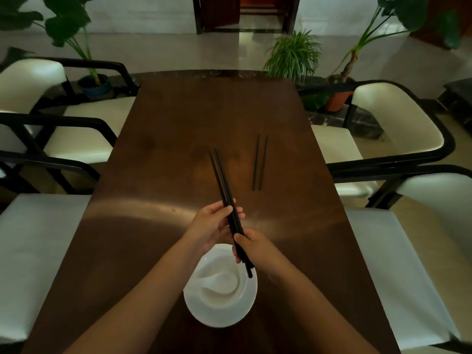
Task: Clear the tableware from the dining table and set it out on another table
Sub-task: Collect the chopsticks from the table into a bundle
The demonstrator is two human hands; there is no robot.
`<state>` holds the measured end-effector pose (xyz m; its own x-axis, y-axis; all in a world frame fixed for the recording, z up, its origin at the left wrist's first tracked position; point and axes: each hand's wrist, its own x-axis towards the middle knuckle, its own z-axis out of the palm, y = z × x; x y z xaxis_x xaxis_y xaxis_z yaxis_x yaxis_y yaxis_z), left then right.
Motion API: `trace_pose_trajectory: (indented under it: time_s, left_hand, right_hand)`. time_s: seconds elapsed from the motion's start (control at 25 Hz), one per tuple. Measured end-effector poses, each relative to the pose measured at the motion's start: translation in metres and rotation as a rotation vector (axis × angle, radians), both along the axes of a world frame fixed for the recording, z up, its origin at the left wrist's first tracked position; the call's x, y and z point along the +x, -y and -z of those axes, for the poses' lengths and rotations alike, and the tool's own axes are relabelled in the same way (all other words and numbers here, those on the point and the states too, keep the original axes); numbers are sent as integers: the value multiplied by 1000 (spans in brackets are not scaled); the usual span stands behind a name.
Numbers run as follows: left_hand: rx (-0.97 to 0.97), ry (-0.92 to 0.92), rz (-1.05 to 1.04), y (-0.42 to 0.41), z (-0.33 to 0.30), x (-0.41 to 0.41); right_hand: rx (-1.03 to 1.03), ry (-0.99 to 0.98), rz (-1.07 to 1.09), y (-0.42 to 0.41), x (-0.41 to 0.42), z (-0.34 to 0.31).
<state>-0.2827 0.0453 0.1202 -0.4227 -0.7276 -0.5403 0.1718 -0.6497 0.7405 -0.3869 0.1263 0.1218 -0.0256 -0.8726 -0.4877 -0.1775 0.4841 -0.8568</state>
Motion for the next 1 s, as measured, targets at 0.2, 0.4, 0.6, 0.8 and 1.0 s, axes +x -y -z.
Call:
trace_pose_trajectory:
  time_s: [0.2,0.4,0.6,0.8,1.0]
  left_hand:
    - [56,-20,-122,52,8,-24]
    - [179,-103,-248,84,28,-39]
    - [233,-67,-287,98,53,-26]
    - [290,-49,-348,105,69,-29]
    - [328,-51,-349,102,78,-38]
  right_hand:
    - [133,90,21,68,-50,16]
    - [123,-510,272,162,-123,63]
    - [242,-772,181,227,-134,105]
    - [217,-905,42,233,-128,124]
    - [242,-534,13,205,-125,106]
